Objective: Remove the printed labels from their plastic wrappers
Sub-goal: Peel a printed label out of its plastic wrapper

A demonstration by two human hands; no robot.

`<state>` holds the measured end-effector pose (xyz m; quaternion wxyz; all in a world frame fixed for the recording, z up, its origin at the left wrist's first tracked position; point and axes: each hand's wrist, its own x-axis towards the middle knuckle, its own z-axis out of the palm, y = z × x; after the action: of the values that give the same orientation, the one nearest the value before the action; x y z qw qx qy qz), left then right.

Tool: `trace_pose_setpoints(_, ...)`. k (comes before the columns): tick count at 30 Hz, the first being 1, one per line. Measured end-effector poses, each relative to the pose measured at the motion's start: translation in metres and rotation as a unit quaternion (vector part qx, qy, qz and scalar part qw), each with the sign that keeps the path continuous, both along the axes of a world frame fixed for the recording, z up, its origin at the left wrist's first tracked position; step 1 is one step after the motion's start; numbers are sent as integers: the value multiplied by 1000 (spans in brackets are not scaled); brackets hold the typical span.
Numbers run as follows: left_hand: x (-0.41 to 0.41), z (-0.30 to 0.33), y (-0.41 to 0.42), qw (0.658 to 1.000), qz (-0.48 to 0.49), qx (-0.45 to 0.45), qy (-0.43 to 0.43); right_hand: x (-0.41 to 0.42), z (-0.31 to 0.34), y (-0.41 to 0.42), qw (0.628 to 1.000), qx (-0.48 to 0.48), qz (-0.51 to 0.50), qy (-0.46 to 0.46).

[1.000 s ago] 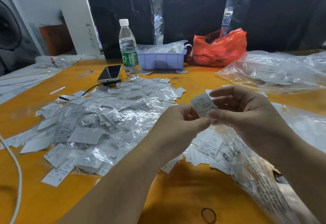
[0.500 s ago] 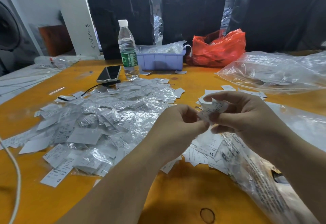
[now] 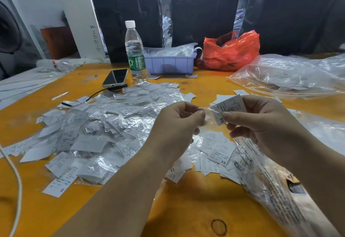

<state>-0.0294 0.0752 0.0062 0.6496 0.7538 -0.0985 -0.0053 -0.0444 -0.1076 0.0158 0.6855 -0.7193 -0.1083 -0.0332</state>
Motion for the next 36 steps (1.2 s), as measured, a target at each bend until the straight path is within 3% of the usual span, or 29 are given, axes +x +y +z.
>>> trace_pose_setpoints(9, -2, 5, 1, 996, -2, -73, 41, 0, 1, -1, 1000, 3, 19, 7)
trace_pose_setpoints(21, -2, 5, -1, 997, -43, -65, 30, 0, 0, 1, 1000, -14, 19, -8)
trace_pose_setpoints(28, 1, 6, 3, 995, 16, -99, 26, 2, -1, -2, 1000, -6, -18, -8)
trace_pose_setpoints(36, 0, 5, 1, 994, 19, -102, 34, -1, -1, 1, 999, -26, 42, 14)
